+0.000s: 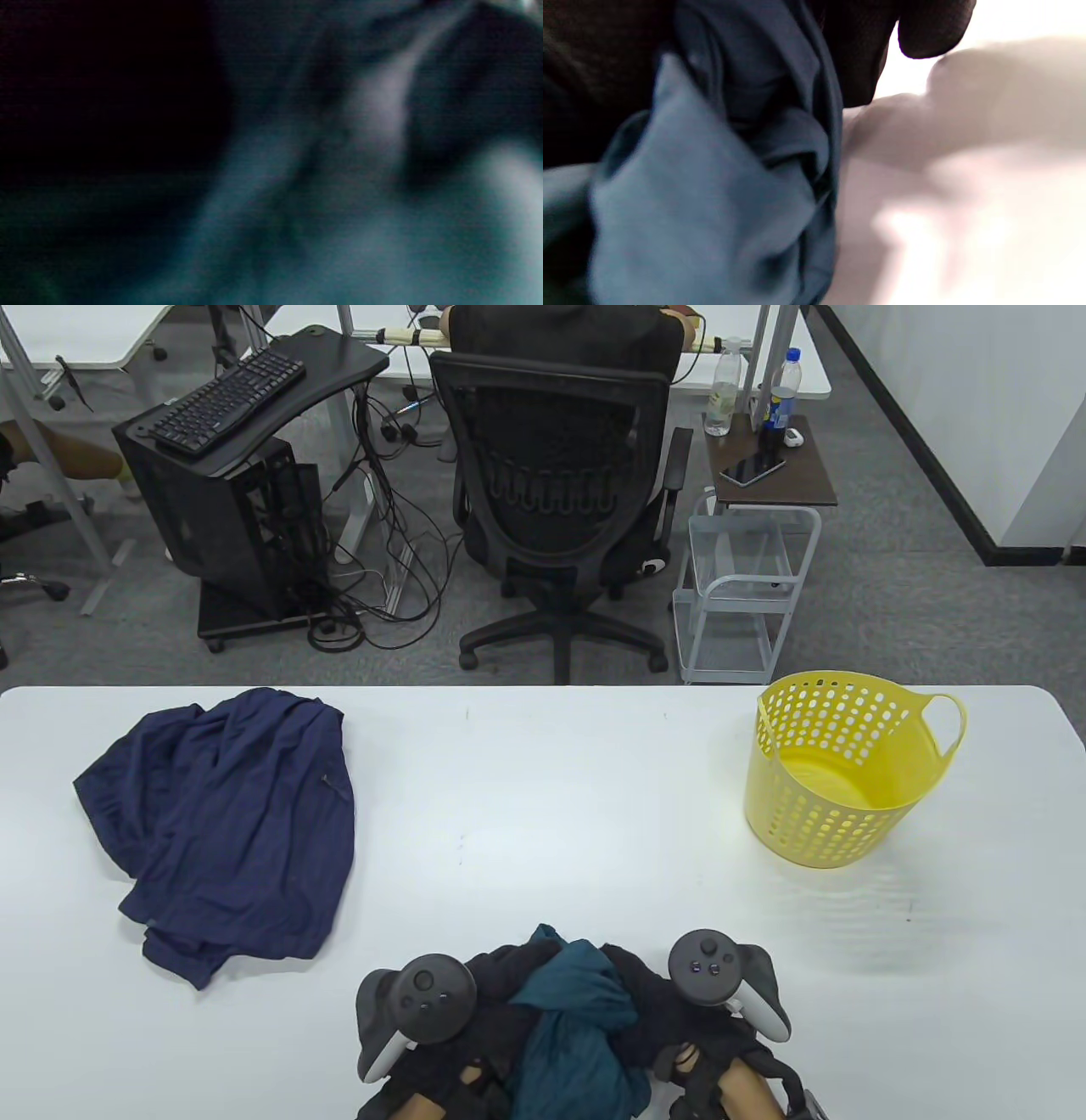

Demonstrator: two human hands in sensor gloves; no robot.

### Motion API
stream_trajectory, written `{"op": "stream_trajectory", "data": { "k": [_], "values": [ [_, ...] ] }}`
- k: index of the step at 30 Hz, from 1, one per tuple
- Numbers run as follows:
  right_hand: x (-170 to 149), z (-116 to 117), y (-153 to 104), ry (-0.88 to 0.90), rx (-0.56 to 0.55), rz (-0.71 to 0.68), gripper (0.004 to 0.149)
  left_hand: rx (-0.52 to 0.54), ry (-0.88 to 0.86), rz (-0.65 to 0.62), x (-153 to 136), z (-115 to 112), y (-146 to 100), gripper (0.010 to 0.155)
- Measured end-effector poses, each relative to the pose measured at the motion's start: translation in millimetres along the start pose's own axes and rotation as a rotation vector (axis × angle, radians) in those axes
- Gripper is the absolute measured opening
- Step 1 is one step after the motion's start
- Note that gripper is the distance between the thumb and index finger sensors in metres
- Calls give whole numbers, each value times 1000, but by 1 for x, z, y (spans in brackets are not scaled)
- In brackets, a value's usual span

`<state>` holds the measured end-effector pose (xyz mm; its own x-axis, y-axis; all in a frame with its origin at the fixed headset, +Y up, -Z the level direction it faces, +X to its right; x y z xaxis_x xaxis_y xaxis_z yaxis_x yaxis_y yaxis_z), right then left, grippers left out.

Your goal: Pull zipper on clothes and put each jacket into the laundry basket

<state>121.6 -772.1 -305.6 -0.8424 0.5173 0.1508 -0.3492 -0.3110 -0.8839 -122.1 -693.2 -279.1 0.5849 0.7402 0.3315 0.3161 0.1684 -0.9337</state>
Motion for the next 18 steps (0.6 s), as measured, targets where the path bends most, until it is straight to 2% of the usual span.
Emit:
{"op": "stream_trajectory", "data": {
  "k": [4, 6, 8, 11, 13, 15, 18],
  "values": [
    [7, -11, 2, -133, -79, 90, 84, 85, 75, -17, 10, 11, -6, 50],
    [11, -26, 4, -186, -161, 135, 77, 146, 75, -17, 13, 18, -10, 50],
    [15, -47, 6, -194, -248, 144, 70, 171, 89, -11, 16, 23, -13, 50],
    [31, -94, 1, -245, -465, 136, 63, 203, 196, 6, 24, 32, -18, 51],
    [49, -121, -8, -303, -605, 102, 60, 199, 248, -2, 32, 35, -21, 52],
    [70, -140, -18, -365, -723, 40, 59, 152, 268, 11, 38, 35, -24, 55],
    [94, -148, -26, -475, -884, -41, 58, 27, 288, 56, 43, 26, -27, 67]
  ]
}}
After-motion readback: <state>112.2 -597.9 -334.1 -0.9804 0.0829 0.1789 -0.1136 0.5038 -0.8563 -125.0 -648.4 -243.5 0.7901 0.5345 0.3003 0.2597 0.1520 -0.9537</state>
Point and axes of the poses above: the tracker on the back of each hand, its own x axis roughly to the thumb side, its own y axis roughly from the wrist to the fingertips, z = x × y, the point moved 2 cm from there along y, roughly from the wrist to the fingertips, and after that the axes turned 10 degrees about -y, right-handed, at the moved point
